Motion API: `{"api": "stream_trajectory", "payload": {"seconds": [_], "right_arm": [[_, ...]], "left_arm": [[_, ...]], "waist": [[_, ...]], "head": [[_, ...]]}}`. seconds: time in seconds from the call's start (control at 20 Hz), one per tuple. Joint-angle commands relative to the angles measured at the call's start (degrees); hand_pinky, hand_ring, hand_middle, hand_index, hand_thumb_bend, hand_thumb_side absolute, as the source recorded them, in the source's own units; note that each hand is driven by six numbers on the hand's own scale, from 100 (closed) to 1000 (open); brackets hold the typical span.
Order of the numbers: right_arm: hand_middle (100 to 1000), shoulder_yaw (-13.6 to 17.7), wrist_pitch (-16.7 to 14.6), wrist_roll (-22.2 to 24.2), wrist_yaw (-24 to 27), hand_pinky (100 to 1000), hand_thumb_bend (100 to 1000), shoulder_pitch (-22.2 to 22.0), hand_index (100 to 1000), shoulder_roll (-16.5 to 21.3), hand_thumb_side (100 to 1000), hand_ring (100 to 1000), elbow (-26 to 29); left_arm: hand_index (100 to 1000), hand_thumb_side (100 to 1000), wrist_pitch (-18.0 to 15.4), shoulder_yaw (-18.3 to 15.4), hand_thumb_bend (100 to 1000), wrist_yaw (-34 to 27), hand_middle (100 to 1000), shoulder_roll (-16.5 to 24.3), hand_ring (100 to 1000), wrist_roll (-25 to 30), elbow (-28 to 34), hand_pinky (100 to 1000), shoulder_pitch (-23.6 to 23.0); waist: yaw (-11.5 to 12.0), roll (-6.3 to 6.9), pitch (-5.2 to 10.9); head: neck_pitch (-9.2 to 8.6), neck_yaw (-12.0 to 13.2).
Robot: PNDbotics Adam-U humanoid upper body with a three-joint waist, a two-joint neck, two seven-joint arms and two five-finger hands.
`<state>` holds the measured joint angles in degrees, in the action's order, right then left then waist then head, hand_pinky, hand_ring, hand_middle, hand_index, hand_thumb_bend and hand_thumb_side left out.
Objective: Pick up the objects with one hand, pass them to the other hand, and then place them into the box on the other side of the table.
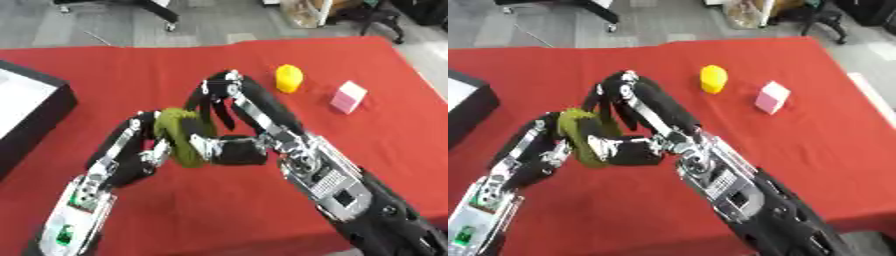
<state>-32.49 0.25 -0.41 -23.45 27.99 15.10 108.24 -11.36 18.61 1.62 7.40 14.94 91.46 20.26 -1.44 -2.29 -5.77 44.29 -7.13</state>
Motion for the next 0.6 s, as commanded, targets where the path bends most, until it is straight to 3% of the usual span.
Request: {"api": "stream_trajectory", "payload": {"seconds": [0.05, 0.15, 0.2, 0.25, 0.4, 0.6], "right_arm": [[470, 1.19, -1.15, 2.08, -0.96, 720, 100, 1.0, 527, 0.73, 100, 238, 1.72], [505, 2.44, -2.01, 3.54, -2.56, 731, 100, 1.29, 623, 1.19, 203, 258, 2.98], [545, 3.04, -2.36, 4.04, -3.34, 743, 100, 1.42, 703, 1.37, 320, 283, 3.61], [558, 3.72, -2.73, 4.39, -4.27, 747, 100, 1.56, 727, 1.56, 363, 292, 4.32], [664, 5.67, -3.86, 5.38, -7.21, 781, 280, 1.98, 863, 1.87, 579, 368, 6.02], [709, 8.28, -5.46, 5.28, -10.62, 795, 320, 2.59, 901, 1.81, 605, 409, 6.33]], "left_arm": [[278, 591, 0.46, -0.46, 100, -0.97, 164, -0.4, 483, -0.25, 0.84, 442, 0.89], [278, 591, 0.45, -0.77, 100, -1.2, 165, -0.34, 485, -0.23, 1.01, 445, 0.8], [278, 593, 0.43, -0.9, 100, -1.29, 166, -0.31, 487, -0.17, 1.09, 447, 0.76], [278, 593, 0.43, -1.04, 100, -1.4, 166, -0.3, 488, -0.1, 1.16, 448, 0.71], [277, 595, 0.46, -1.39, 100, -1.55, 166, -0.27, 491, 0.0, 1.28, 450, 0.57], [277, 595, 0.63, -1.96, 100, -1.45, 166, -0.28, 493, -0.31, 1.23, 451, 0.39]], "waist": [[-0.07, 0.01, 0.63], [-0.12, 0.04, 0.65], [-0.15, 0.07, 0.66], [-0.19, 0.09, 0.66], [-0.31, 0.16, 0.65], [-0.42, 0.21, 0.67]], "head": [[-0.17, 0.02], [-0.17, 0.07], [-0.17, 0.08], [-0.17, 0.1], [-0.17, 0.13], [-0.17, 0.11]]}}
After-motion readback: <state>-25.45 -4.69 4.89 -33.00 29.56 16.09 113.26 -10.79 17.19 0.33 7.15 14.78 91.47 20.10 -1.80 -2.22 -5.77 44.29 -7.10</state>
